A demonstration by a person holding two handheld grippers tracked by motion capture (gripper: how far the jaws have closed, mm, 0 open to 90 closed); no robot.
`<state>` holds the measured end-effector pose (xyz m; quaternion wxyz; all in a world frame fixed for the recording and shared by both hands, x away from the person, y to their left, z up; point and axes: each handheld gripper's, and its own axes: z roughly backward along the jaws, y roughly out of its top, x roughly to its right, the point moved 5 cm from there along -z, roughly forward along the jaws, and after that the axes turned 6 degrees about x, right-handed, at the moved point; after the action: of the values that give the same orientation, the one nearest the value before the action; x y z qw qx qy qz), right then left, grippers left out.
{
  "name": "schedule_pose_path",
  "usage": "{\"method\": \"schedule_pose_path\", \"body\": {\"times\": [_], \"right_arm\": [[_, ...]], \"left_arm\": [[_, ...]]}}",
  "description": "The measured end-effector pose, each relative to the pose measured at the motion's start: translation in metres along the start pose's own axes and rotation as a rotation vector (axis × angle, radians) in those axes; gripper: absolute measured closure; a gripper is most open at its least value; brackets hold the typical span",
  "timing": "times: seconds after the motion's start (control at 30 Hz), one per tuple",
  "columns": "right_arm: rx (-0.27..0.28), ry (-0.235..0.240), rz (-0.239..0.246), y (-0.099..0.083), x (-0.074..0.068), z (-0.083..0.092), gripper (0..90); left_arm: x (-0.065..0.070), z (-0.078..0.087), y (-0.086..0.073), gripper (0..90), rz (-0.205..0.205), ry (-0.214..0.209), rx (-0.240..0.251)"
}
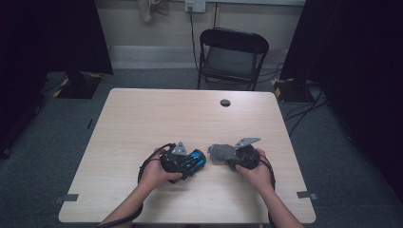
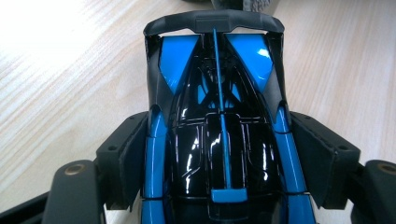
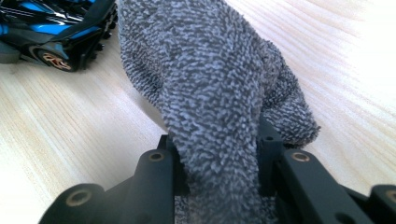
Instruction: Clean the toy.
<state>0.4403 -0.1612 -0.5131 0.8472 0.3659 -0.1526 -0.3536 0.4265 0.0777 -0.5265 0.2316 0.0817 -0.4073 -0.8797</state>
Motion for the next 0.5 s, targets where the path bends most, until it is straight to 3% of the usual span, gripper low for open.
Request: {"method": "schedule_pose_path", "body": {"times": [0.37, 0.5], "right_arm": [[-0.001, -0.002, -0.003, 0.0001, -0.0002, -0.0004, 66.4], [-0.003, -0.001, -0.004, 0.0003, -0.0002, -0.0005, 66.1]], "left_arm": [[0.0018, 0.0072, -0.0037, 26.8, 0.015, 0.021, 0.018], [0.0038, 0.0053, -0.0047, 19.8, 0.031, 0.051, 0.002]]}}
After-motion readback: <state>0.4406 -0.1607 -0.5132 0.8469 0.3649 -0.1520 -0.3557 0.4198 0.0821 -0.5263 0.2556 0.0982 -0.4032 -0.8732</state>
